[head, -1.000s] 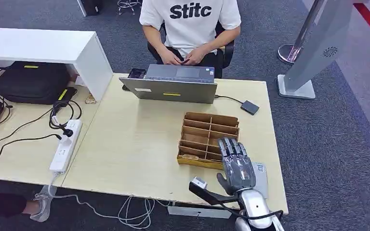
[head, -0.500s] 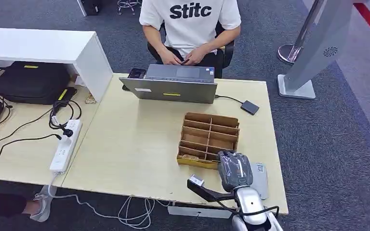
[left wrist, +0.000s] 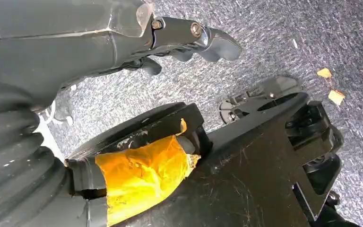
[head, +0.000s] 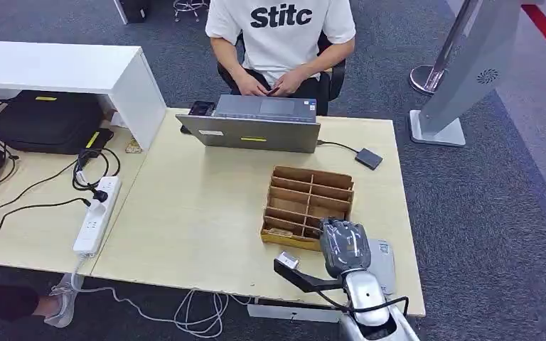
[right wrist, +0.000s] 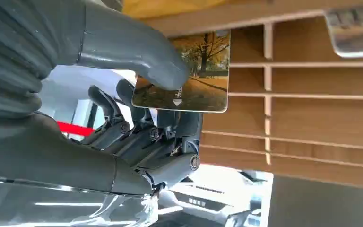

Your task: Pass the card to the sensor for recognition and then transmit it.

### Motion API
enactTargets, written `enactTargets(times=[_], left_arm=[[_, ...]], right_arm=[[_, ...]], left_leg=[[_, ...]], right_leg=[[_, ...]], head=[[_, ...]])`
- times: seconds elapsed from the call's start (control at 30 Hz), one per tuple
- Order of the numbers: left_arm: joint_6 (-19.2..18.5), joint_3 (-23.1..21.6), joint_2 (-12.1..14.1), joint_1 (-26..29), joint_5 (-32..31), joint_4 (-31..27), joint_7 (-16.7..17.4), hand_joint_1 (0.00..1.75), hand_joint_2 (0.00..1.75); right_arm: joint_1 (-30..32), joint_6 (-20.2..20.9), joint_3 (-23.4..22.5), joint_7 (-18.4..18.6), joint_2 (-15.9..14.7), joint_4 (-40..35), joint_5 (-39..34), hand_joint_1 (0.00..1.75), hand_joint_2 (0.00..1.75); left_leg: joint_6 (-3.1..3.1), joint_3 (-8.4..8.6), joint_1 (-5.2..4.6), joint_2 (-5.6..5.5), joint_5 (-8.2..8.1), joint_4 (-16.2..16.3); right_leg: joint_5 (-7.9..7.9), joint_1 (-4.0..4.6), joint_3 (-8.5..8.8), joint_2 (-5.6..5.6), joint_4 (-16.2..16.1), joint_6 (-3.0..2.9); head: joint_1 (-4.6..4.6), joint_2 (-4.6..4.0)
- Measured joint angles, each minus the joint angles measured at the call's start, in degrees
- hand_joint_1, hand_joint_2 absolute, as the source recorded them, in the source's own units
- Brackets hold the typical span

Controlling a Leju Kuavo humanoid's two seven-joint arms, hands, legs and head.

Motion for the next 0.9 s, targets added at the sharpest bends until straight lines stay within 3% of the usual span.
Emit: enactTargets(times=[0.07, 0.2, 0.23, 0.27, 0.4, 0.53, 0.77, 0.9], left_arm=[[0.0, 0.0, 0.0, 0.0, -0.11, 0.0, 0.0, 0.0, 1.75], [-0.04, 0.0, 0.0, 0.0, -0.66, 0.0, 0.0, 0.0, 1.75], [-0.11, 0.0, 0.0, 0.02, -0.81, 0.0, 0.0, 0.0, 1.75], [-0.11, 0.0, 0.02, 0.03, -0.83, 0.0, 0.07, 0.0, 1.75], [-0.11, 0.0, 0.0, 0.02, -0.85, 0.0, 0.07, 0.0, 1.75], [-0.07, -0.15, 0.0, 0.01, -1.46, 0.0, 0.07, 0.0, 1.75], [-0.39, -1.4, -0.07, -0.19, -3.04, 0.02, 0.31, 0.0, 1.75], [-0.5, -2.12, -0.13, -0.49, -3.91, 0.02, 0.96, 0.0, 1.75]], right_arm=[[-0.39, 0.09, 0.49, 0.61, -0.07, -0.04, 0.0, 1.48, 1.75], [-2.66, 2.04, 3.92, 4.3, -1.66, -3.28, 0.0, 1.55, 1.75], [-3.9, 3.52, 4.94, 4.76, -2.89, -6.53, 0.02, 1.48, 1.75], [-4.72, 5.77, 4.79, 1.69, -3.85, -12.49, 0.02, 1.55, 1.75], [-4.68, 8.11, 1.73, -7.7, -2.82, -18.41, -2.12, 1.69, 1.75], [-6.78, 11.62, -0.26, -11.26, -1.53, -21.4, -7.16, 1.75, 1.75], [-17.97, 18.83, -4.35, -10.51, 2.03, -18.0, -16.56, 1.75, 1.75], [-24.2, 20.26, -7.43, -10.27, 4.07, -9.26, -22.12, 1.75, 1.75]], left_leg=[[0.0, 0.0, 0.0, 0.0, 0.0, 0.0], [0.0, 0.0, 0.0, 0.01, 0.0, 0.0], [0.0, -0.01, 0.0, 0.0, 0.0, 0.0], [0.0, 0.0, 0.0, 0.0, 0.0, 0.01], [0.0, 0.0, 0.0, 0.0, 0.0, 0.01], [0.0, -0.02, 0.0, 0.03, 0.0, 0.0], [-0.05, 0.01, 0.0, 0.0, 0.1, 0.0], [-0.03, 0.01, 0.0, 0.01, 0.11, 0.01]], right_leg=[[0.0, 0.0, 0.0, 0.0, 0.0, 0.0], [0.0, 0.0, -0.01, 0.0, 0.0, 0.0], [0.0, 0.0, -0.01, 0.0, 0.0, 0.0], [0.01, 0.0, -0.01, 0.0, 0.0, -0.01], [0.01, 0.0, -0.01, 0.0, 0.0, -0.01], [0.01, 0.0, -0.01, 0.03, 0.02, -0.01], [0.08, 0.0, 0.03, -0.01, 0.03, -0.04], [0.13, 0.0, 0.01, 0.0, 0.04, -0.07]], head=[[0.0, 0.0], [0.0, 0.0], [0.0, 0.0], [0.0, 0.0], [-0.02, 0.0], [0.0, 0.0], [0.04, 0.0], [-0.02, 0.0]])
